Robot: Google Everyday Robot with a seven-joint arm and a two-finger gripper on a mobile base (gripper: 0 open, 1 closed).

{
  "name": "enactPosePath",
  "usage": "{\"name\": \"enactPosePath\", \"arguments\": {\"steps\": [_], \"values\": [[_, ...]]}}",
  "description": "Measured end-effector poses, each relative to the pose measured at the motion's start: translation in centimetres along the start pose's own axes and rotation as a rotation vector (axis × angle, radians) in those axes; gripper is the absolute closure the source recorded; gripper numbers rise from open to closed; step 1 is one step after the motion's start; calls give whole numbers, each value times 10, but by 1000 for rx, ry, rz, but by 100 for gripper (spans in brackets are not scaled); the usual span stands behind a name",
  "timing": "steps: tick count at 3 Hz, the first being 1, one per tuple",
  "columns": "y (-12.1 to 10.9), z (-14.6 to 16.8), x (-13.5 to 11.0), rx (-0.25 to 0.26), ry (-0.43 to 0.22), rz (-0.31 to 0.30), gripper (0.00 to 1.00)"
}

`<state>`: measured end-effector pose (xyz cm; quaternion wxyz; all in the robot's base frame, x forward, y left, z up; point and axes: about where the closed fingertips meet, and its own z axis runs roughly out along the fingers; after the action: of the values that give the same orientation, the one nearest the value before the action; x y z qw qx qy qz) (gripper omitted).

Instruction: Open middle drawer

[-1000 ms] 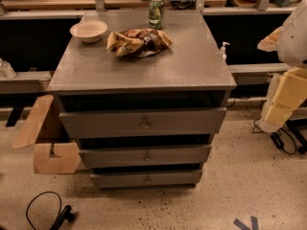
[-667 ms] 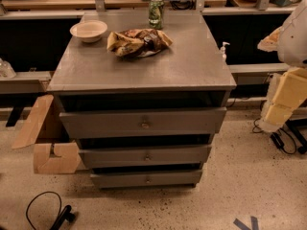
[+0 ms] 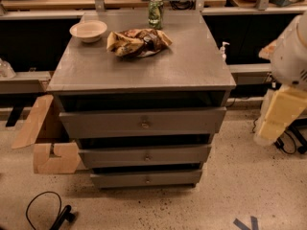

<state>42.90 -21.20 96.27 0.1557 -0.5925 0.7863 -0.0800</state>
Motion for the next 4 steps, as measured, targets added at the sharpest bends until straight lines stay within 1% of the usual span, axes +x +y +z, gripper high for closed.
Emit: {"name": "enactPosePath", "arguments": {"steps": [1,2,3,4], "values": [[23,56,23,8,13,-15,0],[60,140,52,-51,-3,-72,0],[75,218,58,-75,-90,-120,0],[62,276,40,-28,-208,-139,0]]}}
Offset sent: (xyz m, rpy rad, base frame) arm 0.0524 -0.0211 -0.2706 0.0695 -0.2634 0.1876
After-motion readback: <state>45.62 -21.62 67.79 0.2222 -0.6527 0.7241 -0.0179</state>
